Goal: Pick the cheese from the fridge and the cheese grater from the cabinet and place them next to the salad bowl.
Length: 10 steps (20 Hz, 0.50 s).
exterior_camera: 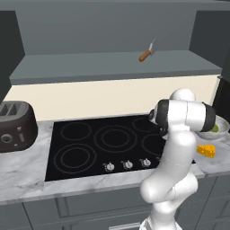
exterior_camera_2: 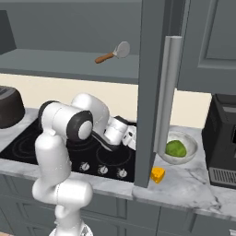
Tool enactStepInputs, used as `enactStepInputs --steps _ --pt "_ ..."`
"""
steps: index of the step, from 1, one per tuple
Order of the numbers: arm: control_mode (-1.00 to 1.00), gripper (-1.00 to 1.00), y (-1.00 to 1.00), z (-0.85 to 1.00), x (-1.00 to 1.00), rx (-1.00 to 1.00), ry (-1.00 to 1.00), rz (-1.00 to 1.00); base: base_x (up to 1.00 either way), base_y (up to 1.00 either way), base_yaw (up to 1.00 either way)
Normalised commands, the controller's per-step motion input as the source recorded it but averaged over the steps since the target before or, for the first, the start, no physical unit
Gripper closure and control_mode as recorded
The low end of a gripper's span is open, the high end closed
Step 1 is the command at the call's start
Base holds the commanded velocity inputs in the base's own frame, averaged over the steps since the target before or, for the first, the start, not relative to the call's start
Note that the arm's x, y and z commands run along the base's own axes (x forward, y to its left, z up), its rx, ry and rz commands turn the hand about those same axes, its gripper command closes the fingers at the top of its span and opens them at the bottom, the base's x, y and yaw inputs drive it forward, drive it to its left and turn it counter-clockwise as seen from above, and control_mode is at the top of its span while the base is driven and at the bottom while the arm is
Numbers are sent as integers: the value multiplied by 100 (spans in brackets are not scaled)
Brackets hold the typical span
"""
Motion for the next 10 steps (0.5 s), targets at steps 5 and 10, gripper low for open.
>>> enactStepInputs --steps 5,10 --pt "-100 100 -35 -47 0 0 -2 -8 0 0 0" --pt "-100 100 -29 -48 0 0 -2 -8 0 0 0"
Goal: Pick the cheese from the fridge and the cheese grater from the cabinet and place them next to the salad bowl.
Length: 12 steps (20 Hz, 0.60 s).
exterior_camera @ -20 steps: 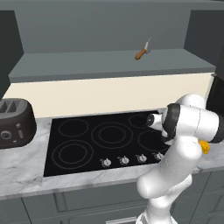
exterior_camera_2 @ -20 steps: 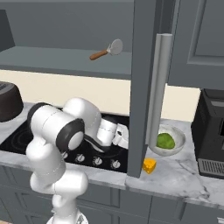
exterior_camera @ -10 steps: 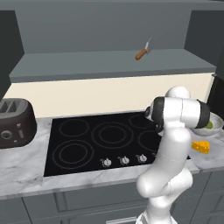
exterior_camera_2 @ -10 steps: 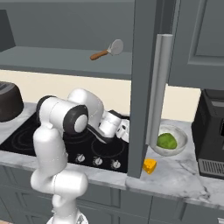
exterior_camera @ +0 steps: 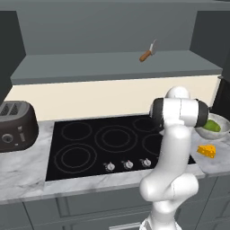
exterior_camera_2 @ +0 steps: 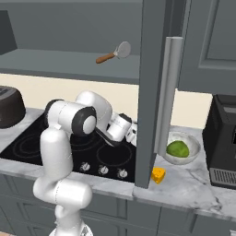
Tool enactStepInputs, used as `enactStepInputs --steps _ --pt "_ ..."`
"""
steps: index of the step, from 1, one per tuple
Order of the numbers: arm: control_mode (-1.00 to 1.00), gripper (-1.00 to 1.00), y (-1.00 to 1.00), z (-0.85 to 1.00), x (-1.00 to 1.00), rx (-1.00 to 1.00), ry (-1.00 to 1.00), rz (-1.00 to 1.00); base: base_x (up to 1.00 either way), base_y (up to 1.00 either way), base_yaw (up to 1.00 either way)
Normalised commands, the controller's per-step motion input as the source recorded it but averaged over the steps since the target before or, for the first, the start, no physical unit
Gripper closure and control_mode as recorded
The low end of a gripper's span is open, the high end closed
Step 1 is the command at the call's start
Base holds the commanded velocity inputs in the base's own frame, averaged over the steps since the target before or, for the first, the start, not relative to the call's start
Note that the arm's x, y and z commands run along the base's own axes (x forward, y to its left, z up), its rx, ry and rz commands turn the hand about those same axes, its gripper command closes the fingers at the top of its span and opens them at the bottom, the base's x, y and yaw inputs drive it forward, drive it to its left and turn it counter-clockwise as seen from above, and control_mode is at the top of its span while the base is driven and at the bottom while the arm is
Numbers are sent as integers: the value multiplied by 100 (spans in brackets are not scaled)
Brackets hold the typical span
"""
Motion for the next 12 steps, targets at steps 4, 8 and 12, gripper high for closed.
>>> enactStepInputs --steps 4,8,12 --pt "-100 -100 -11 -57 -11 0 0 -7 0 0 0" --pt "-100 -100 -10 -51 -21 0 -2 -4 0 0 0" --pt "-100 -100 -4 -38 -20 0 -6 -1 0 0 0"
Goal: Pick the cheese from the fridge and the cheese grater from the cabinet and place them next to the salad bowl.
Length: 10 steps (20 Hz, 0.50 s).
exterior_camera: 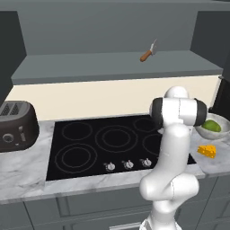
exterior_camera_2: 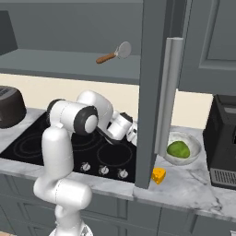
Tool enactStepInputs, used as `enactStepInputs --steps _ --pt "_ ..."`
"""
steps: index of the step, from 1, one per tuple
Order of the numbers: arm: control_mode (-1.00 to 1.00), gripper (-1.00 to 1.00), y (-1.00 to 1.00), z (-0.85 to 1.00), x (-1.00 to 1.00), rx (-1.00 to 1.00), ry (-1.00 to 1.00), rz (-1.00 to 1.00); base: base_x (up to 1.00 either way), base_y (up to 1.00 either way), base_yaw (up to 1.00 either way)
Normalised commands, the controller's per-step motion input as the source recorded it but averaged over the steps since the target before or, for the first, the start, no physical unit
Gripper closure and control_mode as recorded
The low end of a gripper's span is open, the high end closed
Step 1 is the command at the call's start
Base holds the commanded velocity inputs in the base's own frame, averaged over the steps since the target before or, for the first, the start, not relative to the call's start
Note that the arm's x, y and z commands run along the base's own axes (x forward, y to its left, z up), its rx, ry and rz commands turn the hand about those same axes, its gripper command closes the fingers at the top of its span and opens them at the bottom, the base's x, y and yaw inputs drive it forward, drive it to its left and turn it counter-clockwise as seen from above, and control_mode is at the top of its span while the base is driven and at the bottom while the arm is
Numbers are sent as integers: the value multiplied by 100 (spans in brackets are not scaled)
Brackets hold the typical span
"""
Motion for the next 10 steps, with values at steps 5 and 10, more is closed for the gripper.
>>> enactStepInputs --steps 5,10 --pt "-100 -100 1 -39 -26 0 -8 0 0 0 0" --pt "-100 -100 11 -16 -5 0 -14 0 0 0 0"
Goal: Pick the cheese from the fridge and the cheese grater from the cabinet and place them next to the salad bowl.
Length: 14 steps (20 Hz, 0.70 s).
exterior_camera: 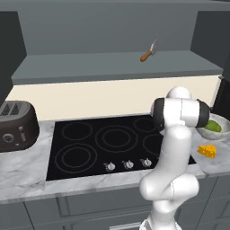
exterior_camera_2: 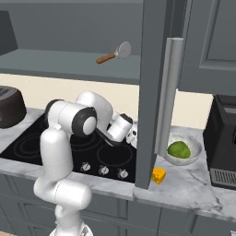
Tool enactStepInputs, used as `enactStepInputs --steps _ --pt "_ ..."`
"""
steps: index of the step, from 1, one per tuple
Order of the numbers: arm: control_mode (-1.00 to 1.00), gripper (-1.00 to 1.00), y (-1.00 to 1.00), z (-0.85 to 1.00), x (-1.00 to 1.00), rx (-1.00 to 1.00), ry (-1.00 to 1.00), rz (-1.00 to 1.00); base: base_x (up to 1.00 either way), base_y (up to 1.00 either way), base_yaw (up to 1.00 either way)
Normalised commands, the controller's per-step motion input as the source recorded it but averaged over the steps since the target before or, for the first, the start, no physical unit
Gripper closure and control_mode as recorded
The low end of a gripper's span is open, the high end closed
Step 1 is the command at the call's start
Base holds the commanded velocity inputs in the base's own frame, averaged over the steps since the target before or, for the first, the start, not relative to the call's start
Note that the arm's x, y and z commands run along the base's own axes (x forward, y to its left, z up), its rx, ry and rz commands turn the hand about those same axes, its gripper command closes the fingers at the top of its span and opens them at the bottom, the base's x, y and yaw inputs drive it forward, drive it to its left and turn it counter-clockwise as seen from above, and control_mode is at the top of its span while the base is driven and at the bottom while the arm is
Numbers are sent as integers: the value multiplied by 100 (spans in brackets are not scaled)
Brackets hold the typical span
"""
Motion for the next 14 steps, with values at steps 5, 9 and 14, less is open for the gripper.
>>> enactStepInputs --steps 5,9,14 --pt "-100 -100 16 -2 6 0 -9 0 0 0 0" --pt "-100 -100 21 -19 -1 0 -4 0 0 0 0" --pt "-100 -100 19 -19 0 0 -4 0 0 0 0"
